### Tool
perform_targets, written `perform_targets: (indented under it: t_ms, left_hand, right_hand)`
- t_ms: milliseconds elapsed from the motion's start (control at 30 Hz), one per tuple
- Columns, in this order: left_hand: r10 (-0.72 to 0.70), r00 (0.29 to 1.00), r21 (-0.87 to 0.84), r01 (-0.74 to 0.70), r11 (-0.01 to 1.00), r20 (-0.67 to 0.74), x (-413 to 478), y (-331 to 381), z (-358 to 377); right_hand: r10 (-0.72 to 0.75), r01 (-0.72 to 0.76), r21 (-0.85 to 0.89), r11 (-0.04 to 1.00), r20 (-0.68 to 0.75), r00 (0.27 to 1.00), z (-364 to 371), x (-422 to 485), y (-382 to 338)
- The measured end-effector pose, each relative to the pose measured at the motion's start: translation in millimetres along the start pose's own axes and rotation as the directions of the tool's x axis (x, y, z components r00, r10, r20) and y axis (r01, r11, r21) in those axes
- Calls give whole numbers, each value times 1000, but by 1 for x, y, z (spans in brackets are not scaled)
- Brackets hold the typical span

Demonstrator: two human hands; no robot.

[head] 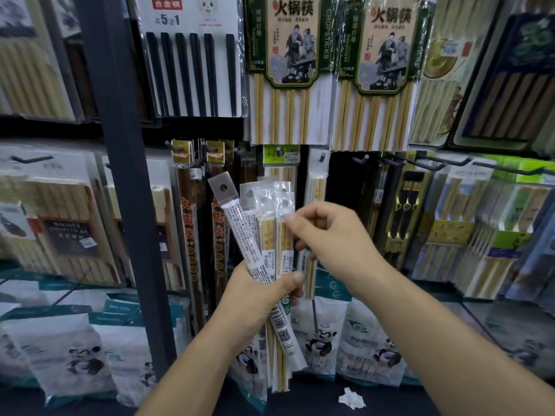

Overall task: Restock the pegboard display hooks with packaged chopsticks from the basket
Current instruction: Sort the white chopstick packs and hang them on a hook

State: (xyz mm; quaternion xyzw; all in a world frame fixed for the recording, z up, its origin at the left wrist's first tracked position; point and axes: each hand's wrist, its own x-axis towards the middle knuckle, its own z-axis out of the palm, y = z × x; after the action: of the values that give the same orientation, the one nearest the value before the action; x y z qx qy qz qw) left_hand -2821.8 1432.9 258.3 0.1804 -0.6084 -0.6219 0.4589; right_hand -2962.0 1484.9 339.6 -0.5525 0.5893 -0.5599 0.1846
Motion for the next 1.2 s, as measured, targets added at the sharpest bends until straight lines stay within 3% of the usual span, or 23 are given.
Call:
perform_targets:
  t_ms: [333, 433, 533, 733, 1200]
  left_hand:
    - [54, 999, 20, -54, 998, 2, -1, 1, -1]
    - [53, 998, 52, -51, 997, -41, -1, 3, 0]
    - [34, 996, 40, -31, 999, -87, 0, 3, -3]
    - [-36, 989, 17, 39, 999, -145, 0, 0, -5]
    - [-108, 985, -27, 106, 994, -136, 1, -6, -7]
  right_hand:
    - [25, -29, 51, 998, 71, 997, 1, -3, 5]
    - [81, -91, 138, 986, 73, 994, 1, 1, 6]
    - [104, -101, 220, 970, -2, 995, -1, 5, 7]
    - [-3, 45, 164, 985, -245, 970, -19, 26, -7]
    - [-2, 41, 129, 991, -291, 957, -20, 44, -10]
